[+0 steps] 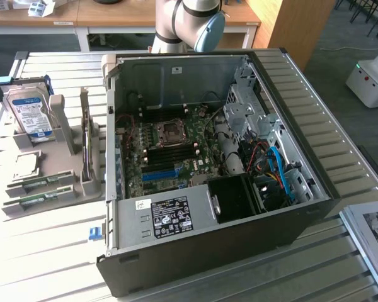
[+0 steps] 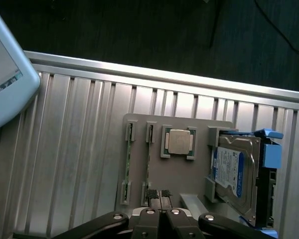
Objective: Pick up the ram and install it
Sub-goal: 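Pick up the ram and move it above insertion slot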
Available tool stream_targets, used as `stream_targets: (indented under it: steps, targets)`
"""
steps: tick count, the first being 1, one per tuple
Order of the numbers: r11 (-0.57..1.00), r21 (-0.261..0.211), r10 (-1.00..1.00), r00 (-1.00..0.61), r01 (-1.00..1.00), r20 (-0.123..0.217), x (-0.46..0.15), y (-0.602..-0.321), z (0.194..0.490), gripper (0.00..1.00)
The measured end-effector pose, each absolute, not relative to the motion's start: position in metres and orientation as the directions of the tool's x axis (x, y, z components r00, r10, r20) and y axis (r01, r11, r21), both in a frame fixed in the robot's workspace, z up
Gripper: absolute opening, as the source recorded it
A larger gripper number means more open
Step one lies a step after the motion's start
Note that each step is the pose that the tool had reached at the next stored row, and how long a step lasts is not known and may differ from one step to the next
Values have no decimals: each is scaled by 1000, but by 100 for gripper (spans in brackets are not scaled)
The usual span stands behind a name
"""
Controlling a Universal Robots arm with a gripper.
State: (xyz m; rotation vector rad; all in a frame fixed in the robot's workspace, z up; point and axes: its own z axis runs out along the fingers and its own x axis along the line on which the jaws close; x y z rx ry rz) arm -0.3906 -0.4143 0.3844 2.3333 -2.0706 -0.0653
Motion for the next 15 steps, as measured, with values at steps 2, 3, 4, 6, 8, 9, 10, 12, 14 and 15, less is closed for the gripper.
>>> stream_targets:
  steps: [2, 3, 4, 6, 8, 9, 10, 12, 14, 15]
  targets:
    - [-119, 44, -993, 118, -992, -17, -391, -417, 384, 10]
    - [-119, 44, -993, 118, -992, -17, -391, -418, 384, 10]
    - [-119, 44, -993, 118, -992, -17, -391, -419, 384, 10]
    - [-119, 44, -993, 118, -992, -17, -391, -421, 384, 10]
    - [-119, 44, -993, 118, -992, -17, -391, -422, 384, 10]
    - [-119, 44, -993, 118, -992, -17, -391, -423, 384, 10]
    - [-119, 44, -993, 119, -992, -17, -391, -424, 384, 10]
    - [-119, 44, -993, 118, -992, -17, -391, -424, 384, 10]
    - [-119, 44, -993, 118, -992, -17, -391, -424, 384, 10]
    - [-119, 44, -993, 118, -992, -17, -391, -424, 384, 10]
